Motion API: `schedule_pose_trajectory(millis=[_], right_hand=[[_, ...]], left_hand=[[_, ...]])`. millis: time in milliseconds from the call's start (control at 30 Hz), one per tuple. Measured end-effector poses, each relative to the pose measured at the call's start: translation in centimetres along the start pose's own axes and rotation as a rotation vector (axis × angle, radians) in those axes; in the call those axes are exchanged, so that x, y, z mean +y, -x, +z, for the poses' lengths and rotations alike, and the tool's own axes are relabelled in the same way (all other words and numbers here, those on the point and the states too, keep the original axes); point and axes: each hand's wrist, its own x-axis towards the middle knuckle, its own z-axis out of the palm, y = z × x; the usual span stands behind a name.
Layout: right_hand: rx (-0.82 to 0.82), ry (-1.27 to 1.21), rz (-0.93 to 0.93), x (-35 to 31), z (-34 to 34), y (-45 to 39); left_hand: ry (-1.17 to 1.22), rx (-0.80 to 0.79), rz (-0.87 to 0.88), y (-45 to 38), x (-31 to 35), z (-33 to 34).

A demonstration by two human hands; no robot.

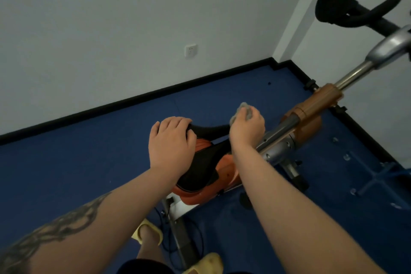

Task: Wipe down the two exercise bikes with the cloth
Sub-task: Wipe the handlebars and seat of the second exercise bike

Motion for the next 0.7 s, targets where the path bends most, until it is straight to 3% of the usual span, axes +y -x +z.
schedule_pose_trajectory(millis=[67, 167, 267, 467, 600, 700], right_hand=[[0.036, -0.205, 0.14, -0.3, 0.0, 0.5], [0.136, -0.365, 0.105, 0.4, 1.3, 6.2], [0.067, -0.413, 0.138, 0.6, 2.0, 8.2], [0.153, -0.433, 0.251, -0.1, 1.4, 2.8], [0.031, -0.481, 0.214, 2.3, 2.0, 8.6], [-0.13, -0.441, 0.343, 2.8, 2.2, 11.2]], left_hand=[[0.016, 0.001, 0.002, 0.2, 0.1, -0.1], [0.026, 0.001, 0.003, 0.3, 0.0, -0.1], [0.04, 0.007, 0.01, 0.2, -0.1, 0.0], [0.053, 0.0, 0.021, 0.2, -0.3, -0.1], [-0.083, -0.048, 0.16, -1.0, -0.9, 0.0], [-0.19, -0.149, 0.325, -3.3, -1.6, -0.5]])
